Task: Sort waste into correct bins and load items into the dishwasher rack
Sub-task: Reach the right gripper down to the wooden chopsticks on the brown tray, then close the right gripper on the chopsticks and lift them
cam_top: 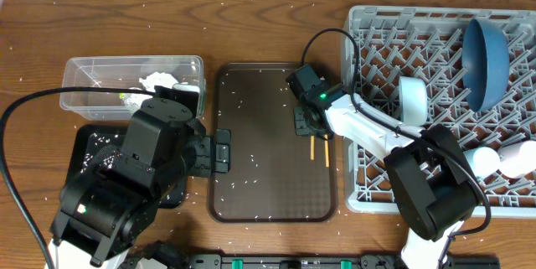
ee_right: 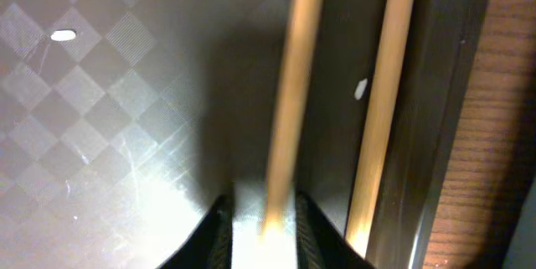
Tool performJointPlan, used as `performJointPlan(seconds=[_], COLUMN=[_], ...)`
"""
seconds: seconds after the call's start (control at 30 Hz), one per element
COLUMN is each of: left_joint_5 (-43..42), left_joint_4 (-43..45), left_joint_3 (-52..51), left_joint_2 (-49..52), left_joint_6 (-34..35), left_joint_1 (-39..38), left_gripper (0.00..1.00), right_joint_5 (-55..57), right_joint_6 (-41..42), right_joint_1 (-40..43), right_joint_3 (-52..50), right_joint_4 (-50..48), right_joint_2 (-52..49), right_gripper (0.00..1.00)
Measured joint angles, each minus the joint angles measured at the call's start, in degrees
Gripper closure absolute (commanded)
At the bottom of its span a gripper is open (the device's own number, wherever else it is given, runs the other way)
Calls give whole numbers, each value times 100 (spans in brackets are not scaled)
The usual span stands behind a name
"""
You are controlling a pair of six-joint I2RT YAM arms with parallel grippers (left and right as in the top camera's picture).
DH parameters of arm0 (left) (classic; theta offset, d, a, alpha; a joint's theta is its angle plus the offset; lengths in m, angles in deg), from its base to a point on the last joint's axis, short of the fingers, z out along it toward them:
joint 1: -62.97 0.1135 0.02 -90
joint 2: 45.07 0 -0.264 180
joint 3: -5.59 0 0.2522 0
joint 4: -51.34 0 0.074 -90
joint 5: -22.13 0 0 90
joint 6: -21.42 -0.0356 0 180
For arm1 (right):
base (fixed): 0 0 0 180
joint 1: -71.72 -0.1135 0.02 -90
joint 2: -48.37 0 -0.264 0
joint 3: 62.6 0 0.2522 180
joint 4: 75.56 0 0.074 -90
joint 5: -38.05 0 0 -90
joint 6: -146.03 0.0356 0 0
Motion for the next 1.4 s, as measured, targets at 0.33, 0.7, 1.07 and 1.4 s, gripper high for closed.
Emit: performJointPlan(seconds=[0.33, 0.7, 1.07, 1.4], left_joint_5=[0, 0, 0, 0], left_joint_4=[0, 2, 0, 0], left_joint_3=[0, 0, 0, 0], left_joint_2=[0, 0, 0, 0], left_joint_6=[0, 0, 0, 0], left_joint_1=[0, 0, 0, 0], left_gripper=[2, 2, 2, 2], right_joint_5=[-105, -535, 179, 411], right_joint_6=[573, -262, -433, -540], right_joint_1=[-2, 28, 1180, 1482], right_joint_3=[0, 37, 192, 181], right_joint_4=[-17, 520, 1515, 1615], right_joint_2=[0, 1513, 2957, 2020], right_gripper=[99, 99, 99, 69])
